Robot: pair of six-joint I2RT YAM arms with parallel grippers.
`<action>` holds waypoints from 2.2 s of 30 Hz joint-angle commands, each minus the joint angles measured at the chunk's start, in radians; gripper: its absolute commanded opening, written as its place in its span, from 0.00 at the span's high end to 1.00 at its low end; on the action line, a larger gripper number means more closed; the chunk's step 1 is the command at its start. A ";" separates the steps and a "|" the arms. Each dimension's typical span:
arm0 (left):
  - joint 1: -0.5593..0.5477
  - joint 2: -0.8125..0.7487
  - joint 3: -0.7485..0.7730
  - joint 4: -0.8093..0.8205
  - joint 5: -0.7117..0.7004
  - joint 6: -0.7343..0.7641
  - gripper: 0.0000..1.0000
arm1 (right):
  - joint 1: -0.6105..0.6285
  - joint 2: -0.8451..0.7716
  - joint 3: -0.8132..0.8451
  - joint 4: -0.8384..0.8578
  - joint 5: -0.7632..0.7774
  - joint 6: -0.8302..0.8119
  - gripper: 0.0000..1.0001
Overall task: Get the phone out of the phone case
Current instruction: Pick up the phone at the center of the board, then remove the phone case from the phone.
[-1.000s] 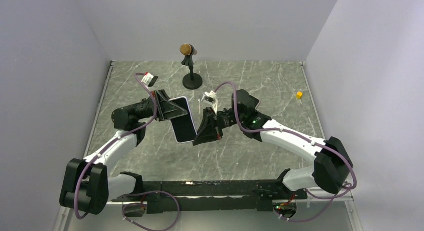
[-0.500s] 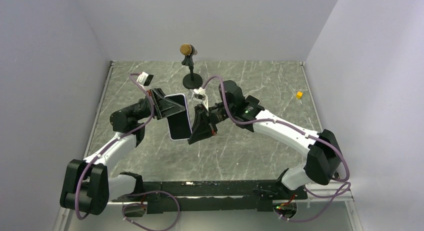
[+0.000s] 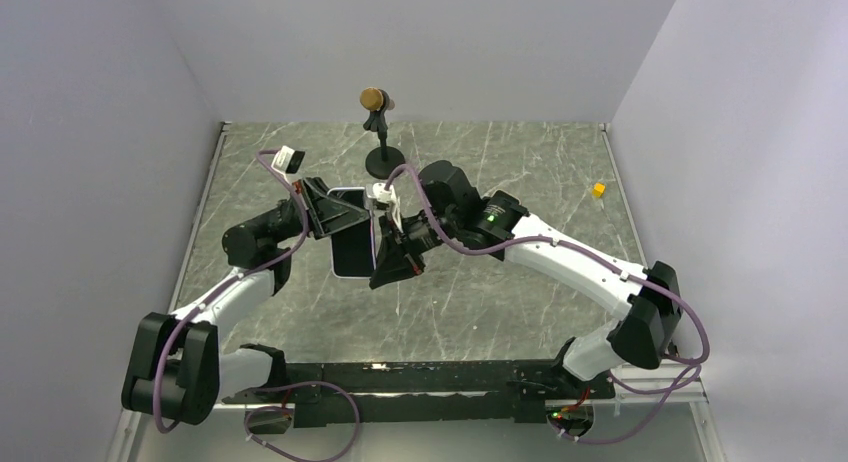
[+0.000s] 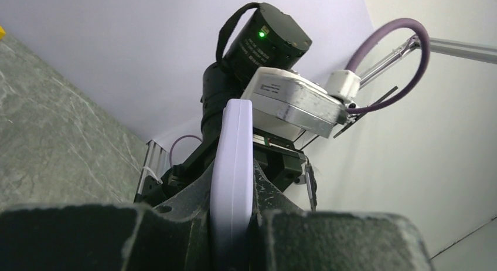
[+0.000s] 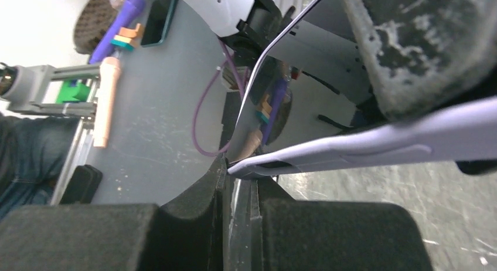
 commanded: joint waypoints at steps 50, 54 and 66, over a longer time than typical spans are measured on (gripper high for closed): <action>-0.106 -0.047 -0.181 0.179 -0.759 0.012 1.00 | 0.033 -0.170 -0.528 0.981 0.643 0.768 0.34; -0.107 -0.048 -0.165 0.179 -0.761 -0.018 1.00 | 0.051 -0.161 -0.497 0.962 0.590 0.687 0.30; -0.114 -0.080 -0.147 0.178 -0.803 -0.063 1.00 | 0.111 -0.133 -0.414 0.913 0.641 0.548 0.30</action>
